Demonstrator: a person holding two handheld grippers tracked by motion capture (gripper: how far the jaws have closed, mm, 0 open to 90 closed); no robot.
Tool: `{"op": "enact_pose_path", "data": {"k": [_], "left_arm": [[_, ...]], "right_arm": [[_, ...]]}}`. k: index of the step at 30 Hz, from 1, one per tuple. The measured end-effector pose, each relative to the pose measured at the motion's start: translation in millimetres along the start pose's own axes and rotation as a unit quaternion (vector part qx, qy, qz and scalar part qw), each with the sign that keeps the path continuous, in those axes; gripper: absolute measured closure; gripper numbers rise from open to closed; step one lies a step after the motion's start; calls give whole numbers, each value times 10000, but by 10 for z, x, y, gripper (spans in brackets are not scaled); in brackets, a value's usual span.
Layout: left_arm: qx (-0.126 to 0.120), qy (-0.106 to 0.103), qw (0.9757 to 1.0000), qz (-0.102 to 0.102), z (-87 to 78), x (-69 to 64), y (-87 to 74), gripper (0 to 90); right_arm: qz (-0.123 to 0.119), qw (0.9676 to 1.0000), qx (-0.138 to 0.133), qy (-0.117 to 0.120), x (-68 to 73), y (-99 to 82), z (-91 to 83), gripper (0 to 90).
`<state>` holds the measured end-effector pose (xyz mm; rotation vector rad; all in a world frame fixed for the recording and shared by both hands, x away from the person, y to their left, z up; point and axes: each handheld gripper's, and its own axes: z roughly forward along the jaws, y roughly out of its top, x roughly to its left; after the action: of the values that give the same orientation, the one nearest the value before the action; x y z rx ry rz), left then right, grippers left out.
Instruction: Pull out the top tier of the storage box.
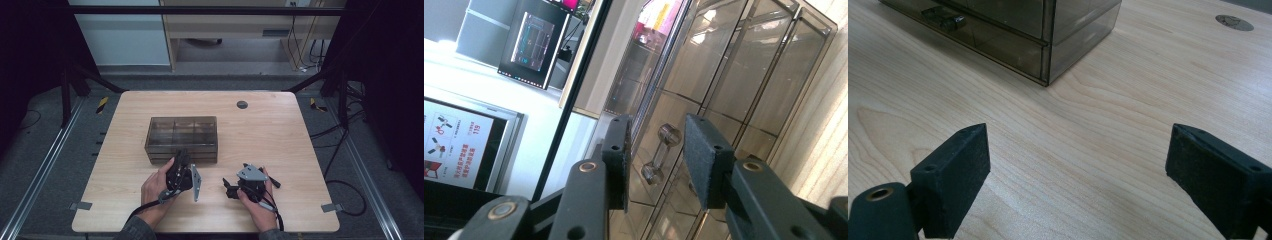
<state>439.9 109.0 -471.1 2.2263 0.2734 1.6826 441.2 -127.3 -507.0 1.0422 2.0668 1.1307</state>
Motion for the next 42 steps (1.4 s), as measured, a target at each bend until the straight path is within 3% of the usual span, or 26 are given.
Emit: {"op": "enact_pose_path", "data": {"k": [20,32,42], "left_arm": [[35,12,9990,437,36,-67,-4,782],[145,166,9973,702,81,-94,-51,776],[203,165,9964,808,90,-114,-71,766]], "right_arm": [[-38,10000,29,12,6,1,4,120],[-77,10000,53,-3,12,2,7,121],[-108,9999,87,8,20,4,12,127]]}}
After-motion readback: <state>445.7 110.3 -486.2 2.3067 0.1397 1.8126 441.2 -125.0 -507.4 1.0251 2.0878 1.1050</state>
